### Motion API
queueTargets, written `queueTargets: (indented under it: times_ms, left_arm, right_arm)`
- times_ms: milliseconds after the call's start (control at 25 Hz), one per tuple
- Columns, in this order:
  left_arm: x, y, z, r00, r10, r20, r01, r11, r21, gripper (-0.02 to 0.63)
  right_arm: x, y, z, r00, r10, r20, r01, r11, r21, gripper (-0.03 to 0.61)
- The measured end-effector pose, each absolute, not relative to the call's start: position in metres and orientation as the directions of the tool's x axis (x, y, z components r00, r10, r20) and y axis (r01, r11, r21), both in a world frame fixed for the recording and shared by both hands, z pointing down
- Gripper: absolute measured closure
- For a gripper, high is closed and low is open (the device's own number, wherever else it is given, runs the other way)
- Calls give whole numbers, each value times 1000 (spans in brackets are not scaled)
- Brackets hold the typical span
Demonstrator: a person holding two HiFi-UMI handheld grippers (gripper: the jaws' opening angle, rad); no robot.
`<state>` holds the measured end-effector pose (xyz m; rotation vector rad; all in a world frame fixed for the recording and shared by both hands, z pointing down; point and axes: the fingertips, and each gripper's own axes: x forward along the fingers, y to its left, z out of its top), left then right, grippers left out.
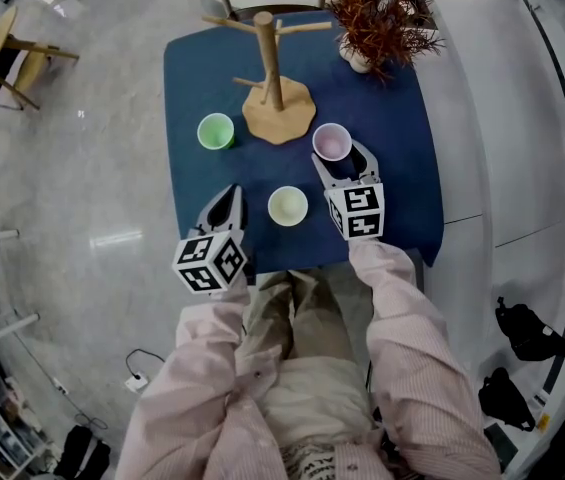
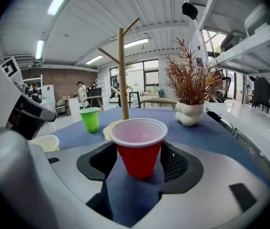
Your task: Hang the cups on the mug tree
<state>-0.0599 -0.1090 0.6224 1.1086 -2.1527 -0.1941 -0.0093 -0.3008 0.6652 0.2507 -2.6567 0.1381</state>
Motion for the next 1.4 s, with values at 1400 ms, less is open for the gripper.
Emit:
queueTargets:
  times_ms: [1400]
  left_arm:
    - [-51, -108, 504, -483, -802, 351, -714, 593, 372, 615]
  right_arm:
    - [-12, -321, 506, -915, -150, 376, -100, 984, 148, 305]
